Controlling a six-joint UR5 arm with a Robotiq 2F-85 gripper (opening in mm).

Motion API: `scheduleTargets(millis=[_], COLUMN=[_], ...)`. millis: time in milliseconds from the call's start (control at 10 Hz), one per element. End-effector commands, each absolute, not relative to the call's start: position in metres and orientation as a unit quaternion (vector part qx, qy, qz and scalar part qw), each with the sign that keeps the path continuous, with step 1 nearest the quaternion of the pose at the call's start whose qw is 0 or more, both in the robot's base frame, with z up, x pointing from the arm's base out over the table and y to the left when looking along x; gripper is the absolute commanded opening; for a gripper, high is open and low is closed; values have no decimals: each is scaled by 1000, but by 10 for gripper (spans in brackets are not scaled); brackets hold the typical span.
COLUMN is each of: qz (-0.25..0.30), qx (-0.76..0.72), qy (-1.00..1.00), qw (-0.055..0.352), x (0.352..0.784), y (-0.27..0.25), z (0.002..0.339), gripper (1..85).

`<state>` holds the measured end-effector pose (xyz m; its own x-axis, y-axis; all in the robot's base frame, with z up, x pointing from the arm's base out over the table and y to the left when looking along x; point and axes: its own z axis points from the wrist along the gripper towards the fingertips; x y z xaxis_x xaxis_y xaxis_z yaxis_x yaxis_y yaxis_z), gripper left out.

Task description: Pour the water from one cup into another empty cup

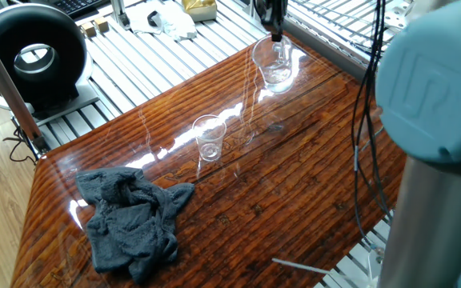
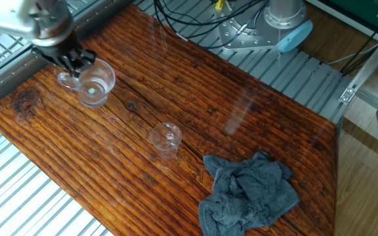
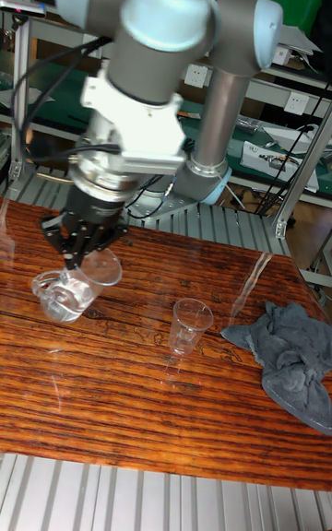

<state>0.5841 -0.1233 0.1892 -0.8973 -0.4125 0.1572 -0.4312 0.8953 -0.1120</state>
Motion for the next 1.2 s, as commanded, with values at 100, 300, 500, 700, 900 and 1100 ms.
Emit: scheduleTargets(millis=[100,300,500,700,900,1100], qz=[99,104,113,115,131,138], qx=[171,162,154,150,148,183], qy=[-979,-980,-980,-981,-980,-973], qw=[60,52,47,43,35,34], x=[579,580,580,581,586,589], y=[-102,-99,-97,-95,-102,-106], z=[198,197,197,197,199,200], gripper=[10,10,10,10,10,10])
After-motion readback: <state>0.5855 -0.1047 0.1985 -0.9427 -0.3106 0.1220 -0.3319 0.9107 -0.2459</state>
